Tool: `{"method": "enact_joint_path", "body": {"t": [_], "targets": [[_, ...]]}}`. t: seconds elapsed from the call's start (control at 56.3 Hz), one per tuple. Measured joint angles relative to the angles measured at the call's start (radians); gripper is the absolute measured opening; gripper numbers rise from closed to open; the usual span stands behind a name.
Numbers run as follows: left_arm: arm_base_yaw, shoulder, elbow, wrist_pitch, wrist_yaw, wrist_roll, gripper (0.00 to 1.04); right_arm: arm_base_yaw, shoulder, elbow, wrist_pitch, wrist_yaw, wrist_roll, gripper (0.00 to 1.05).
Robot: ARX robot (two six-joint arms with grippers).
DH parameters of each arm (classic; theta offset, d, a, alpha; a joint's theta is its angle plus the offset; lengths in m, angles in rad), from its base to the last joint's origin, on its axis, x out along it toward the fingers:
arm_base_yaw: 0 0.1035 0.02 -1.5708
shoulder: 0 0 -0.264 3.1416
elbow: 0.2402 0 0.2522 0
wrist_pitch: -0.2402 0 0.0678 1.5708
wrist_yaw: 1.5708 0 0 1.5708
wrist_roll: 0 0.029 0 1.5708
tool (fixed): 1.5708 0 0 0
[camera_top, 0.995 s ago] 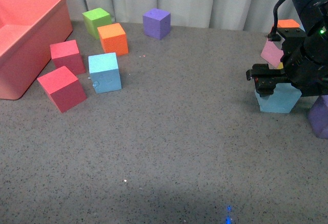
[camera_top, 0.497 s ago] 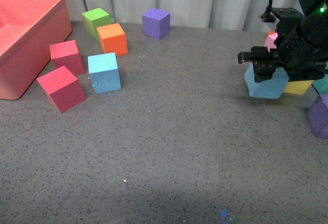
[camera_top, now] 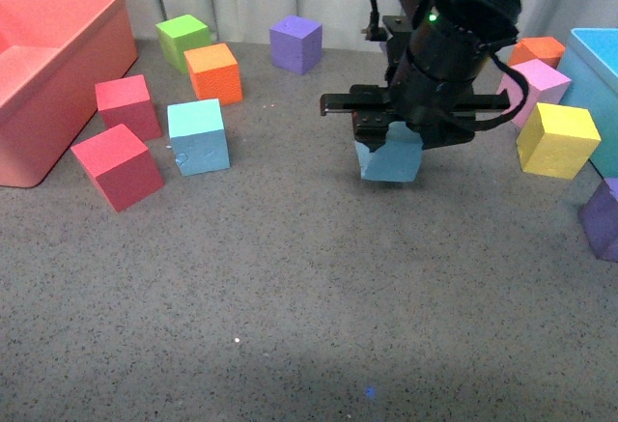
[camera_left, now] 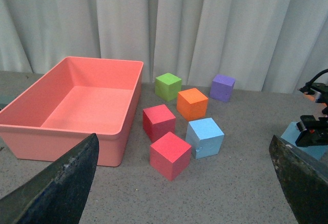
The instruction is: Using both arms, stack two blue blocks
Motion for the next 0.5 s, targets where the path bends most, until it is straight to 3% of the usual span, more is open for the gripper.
{"method": "enact_joint_path", "body": {"t": [0.497], "targets": [[0.0,0.0,0.0,0.0,0.0,0.0,0.98,0.039,0.064,0.071,-0.046,0.018,0.024,0.44]]}}
